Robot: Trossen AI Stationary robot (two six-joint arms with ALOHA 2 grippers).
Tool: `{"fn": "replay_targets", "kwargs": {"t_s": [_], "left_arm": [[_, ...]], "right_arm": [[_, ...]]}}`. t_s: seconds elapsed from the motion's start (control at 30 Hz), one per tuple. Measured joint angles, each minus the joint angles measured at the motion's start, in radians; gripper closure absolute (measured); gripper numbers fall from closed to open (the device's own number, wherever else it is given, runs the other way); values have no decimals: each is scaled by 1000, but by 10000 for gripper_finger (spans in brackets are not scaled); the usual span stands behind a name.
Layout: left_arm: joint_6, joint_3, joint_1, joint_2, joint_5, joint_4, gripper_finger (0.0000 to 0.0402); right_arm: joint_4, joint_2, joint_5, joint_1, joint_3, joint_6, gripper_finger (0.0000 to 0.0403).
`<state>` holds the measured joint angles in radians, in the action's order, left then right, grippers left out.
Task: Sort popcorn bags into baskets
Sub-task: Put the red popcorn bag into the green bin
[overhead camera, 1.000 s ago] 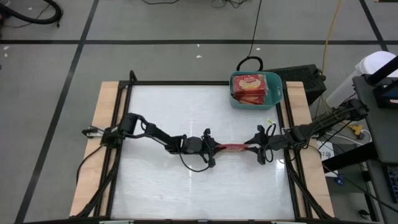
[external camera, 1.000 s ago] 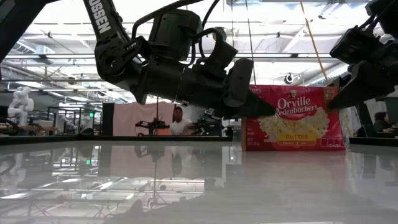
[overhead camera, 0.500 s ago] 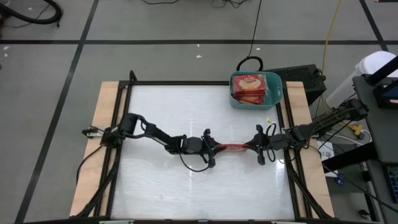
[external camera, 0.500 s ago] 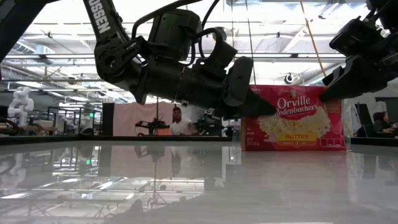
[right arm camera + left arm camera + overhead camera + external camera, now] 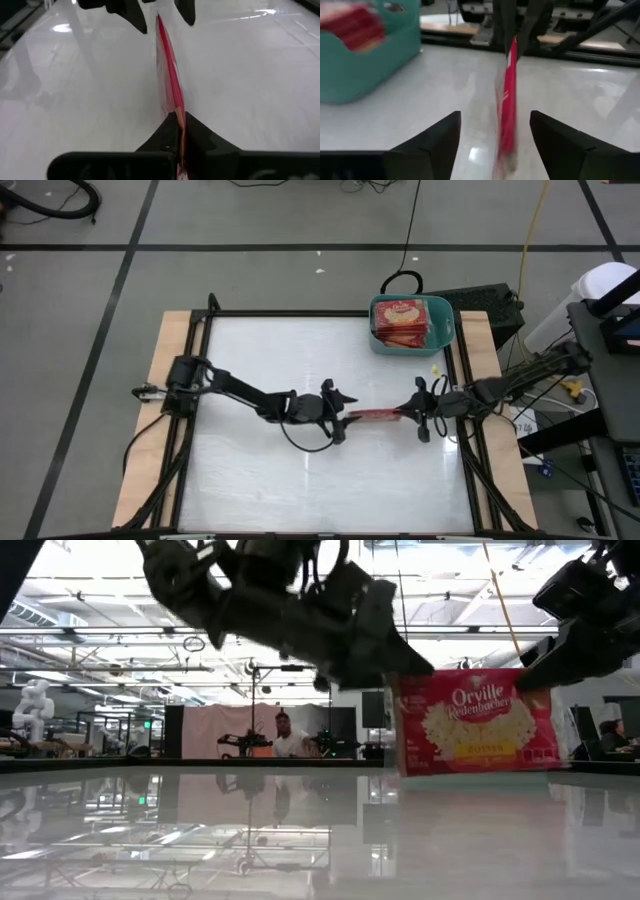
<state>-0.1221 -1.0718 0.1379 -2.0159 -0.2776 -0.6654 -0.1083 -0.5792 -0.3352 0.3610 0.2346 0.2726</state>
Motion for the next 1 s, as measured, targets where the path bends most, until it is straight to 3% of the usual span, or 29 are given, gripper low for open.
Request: {"fn": "replay_targets", "kwargs": {"t_s": [0.2, 0.5, 0.67, 1.0], "left_arm": [[-10, -1, -2, 113, -96, 182, 152], [-151, -1, 16, 179, -145, 444, 191], [-172, 0, 39, 179, -161, 441, 211], [-105, 0, 83, 179, -163, 342, 233]], "right_arm": [[-115, 47, 1, -29, 74, 12, 403], [-542, 50, 26, -85, 385, 5, 403], [-665, 50, 21, -155, 564, -99, 403], [-788, -20, 31, -399, 887, -384, 403]]}}
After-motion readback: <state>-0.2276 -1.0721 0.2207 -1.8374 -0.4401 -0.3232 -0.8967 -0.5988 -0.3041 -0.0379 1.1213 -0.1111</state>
